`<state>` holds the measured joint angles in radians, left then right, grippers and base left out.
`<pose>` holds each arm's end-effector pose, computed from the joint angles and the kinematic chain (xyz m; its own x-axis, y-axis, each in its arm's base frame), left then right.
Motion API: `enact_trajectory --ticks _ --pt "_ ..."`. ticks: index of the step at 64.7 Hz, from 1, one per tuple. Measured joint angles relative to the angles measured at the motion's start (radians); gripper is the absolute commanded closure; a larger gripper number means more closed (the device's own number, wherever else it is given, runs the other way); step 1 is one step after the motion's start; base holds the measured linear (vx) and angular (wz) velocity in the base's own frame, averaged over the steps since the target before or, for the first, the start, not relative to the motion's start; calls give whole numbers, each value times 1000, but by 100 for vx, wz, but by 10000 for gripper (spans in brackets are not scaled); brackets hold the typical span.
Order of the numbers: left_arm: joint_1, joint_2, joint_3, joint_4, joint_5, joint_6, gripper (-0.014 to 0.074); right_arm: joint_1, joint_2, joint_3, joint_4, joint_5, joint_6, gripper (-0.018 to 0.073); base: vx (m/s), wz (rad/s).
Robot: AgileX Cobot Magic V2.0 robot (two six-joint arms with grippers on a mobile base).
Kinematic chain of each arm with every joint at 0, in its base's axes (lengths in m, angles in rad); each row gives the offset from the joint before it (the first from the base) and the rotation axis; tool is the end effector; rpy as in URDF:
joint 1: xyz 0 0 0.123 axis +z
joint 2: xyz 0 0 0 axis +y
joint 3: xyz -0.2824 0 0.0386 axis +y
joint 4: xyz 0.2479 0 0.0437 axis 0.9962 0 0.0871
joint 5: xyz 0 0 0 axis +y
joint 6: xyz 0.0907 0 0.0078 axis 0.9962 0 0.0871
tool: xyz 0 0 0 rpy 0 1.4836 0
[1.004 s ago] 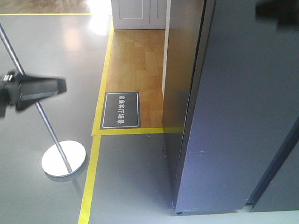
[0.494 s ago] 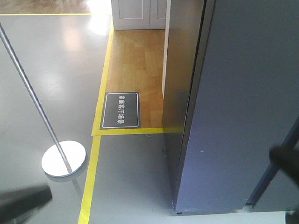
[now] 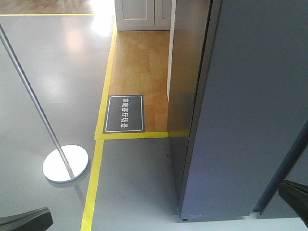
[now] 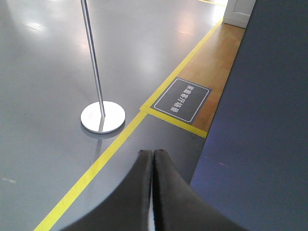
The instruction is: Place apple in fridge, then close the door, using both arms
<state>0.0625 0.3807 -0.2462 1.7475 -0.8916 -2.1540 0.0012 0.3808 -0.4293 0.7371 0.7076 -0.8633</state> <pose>0.0645 -0.0657 0.2587 -0.4567 -0.2228 -0.8613 0.5880 0.6510 -0.4802 0.0720 0.0399 0.2853 -0.2997 -0.2311 -0.9256 -0.4918 0.8688 -0.0577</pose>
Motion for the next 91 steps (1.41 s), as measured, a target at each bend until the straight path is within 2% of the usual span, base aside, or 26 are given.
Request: enact_trajectory --ticks 25,32,38,42,51,59,64,69,74,78,80,85,91 --pt "0 0 0 0 0 0 602 0 0 0 0 8 0 565 0 0" --pt "0 0 0 -34 0 0 602 0 0 0 0 12 0 565 0 0" --pt "0 0 0 -162 2 0 602 0 0 0 0 14 0 565 0 0" --pt "0 0 0 -282 15 0 602 0 0 0 0 14 0 565 0 0" --pt "0 0 0 -629 63 0 602 0 0 0 0 14 0 565 0 0" --pt "0 0 0 -894 113 0 602 0 0 0 0 15 0 565 0 0" --pt "0 0 0 -993 150 26 602 0 0 0 0 15 0 565 0 0" --pt "0 0 0 -1026 207 153 602 0 0 0 0 15 0 565 0 0" --pt "0 0 0 -1029 280 386 602 0 0 0 0 15 0 565 0 0" --pt "0 0 7 -1042 318 620 602 0 0 0 0 15 0 565 0 0" --pt "0 0 14 -1063 329 710 602 0 0 0 0 15 0 565 0 0" --pt "0 0 42 -1177 363 954 602 0 0 0 0 15 0 565 0 0" --pt "0 -12 82 -1376 443 1176 602 0 0 0 0 15 0 565 0 0"
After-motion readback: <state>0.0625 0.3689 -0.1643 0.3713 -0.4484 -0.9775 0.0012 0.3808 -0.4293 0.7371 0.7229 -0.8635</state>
